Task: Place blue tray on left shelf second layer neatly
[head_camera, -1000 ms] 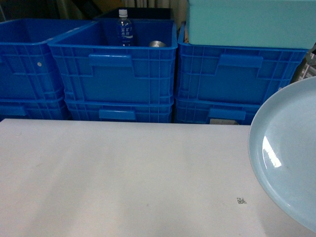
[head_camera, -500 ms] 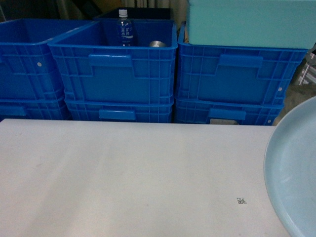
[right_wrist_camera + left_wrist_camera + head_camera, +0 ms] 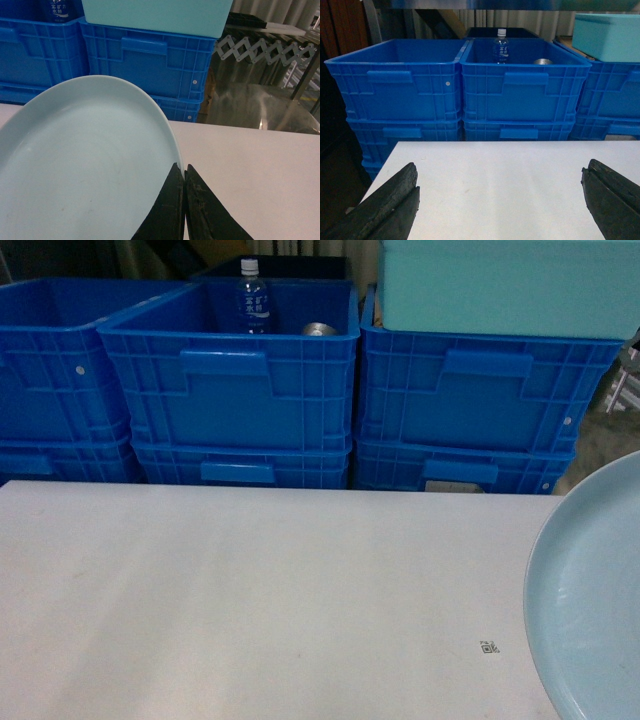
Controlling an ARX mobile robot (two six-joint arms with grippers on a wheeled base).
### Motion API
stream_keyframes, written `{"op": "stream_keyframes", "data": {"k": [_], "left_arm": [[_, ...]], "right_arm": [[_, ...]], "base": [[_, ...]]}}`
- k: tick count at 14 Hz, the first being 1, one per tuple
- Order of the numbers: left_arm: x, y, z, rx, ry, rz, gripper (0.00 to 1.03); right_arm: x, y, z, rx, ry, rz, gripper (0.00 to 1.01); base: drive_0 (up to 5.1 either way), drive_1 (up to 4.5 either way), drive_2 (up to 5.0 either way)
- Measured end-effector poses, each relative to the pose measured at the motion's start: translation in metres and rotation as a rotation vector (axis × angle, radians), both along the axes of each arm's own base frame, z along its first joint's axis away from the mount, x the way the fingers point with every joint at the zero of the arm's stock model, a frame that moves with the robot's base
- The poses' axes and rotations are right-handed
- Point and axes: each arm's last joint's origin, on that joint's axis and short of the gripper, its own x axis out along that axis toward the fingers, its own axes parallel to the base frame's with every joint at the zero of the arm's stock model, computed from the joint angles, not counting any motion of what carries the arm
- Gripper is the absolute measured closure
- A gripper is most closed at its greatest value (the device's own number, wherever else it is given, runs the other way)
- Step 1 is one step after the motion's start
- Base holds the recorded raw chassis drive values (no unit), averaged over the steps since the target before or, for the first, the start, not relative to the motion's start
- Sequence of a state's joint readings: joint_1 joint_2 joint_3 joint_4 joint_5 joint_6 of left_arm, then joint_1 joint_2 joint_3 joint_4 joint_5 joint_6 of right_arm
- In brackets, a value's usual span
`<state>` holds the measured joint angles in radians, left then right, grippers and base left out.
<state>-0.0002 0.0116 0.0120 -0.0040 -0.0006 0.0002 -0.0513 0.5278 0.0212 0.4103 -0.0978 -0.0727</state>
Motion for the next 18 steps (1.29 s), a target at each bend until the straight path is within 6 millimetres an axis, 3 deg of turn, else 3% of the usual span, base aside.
{"op": "stream_keyframes", "data": {"k": [18], "left_arm": [[0.0000, 0.0001, 0.0000, 0.000, 0.000, 0.002, 0.05]], "right_arm": [[0.0000, 0.0000, 0.0000, 0.000, 0.000, 0.000, 0.99]], "base": [[-1.5, -1.45, -1.5]]}}
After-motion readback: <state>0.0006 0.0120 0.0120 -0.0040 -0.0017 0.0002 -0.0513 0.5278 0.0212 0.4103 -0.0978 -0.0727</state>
